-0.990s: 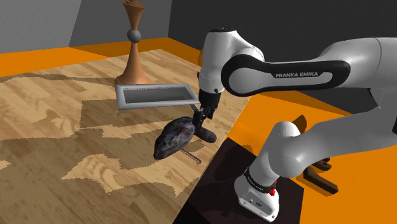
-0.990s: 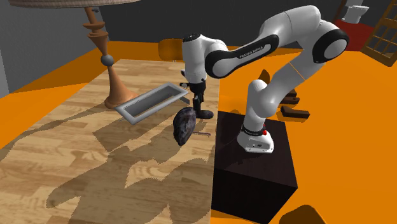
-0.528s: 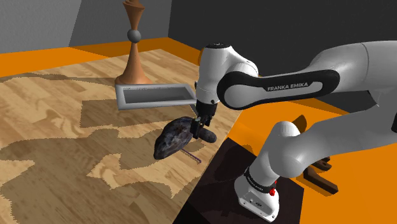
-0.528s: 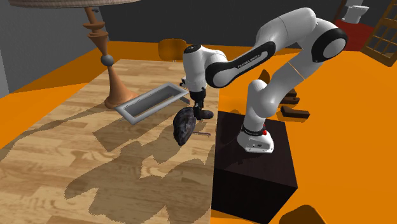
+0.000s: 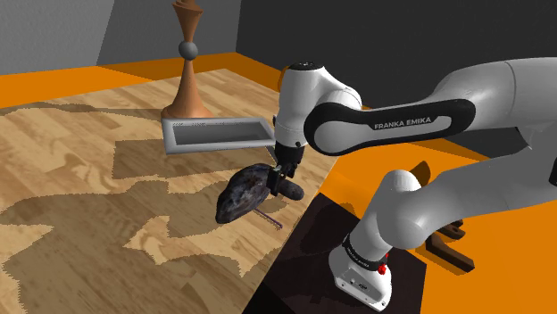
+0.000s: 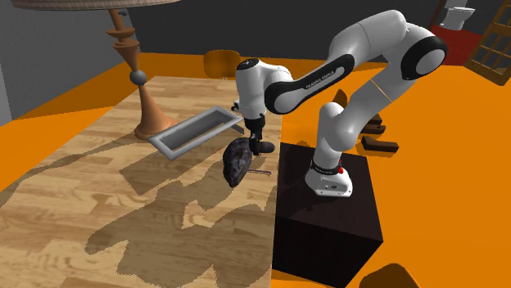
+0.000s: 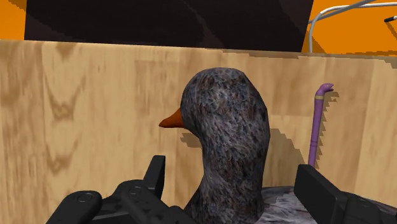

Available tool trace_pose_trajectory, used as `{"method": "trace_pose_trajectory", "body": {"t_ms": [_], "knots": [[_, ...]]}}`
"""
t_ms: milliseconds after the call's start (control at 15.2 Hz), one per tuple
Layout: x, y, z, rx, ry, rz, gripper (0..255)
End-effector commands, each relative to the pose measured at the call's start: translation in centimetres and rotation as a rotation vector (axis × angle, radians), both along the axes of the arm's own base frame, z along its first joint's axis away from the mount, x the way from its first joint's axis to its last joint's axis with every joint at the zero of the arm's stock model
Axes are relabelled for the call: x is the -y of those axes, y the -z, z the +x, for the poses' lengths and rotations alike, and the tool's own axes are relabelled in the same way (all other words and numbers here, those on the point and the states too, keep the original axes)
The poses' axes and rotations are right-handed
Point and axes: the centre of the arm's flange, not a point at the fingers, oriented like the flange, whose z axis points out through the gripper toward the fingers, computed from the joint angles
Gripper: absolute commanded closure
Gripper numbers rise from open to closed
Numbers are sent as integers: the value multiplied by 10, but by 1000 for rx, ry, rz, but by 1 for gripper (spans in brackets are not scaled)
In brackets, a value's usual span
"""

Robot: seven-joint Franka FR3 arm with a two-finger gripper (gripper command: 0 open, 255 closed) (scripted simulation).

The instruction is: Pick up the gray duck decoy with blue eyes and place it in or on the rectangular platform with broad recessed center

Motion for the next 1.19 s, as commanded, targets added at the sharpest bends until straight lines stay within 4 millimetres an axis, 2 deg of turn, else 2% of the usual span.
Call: {"method": "trace_pose_trajectory", "body": {"t_ms": [0,594,1122], "knots": [[0,0,0,0,0,0,255],[0,0,0,0,0,0,255],[0,-42,0,0,0,0,255]]}}
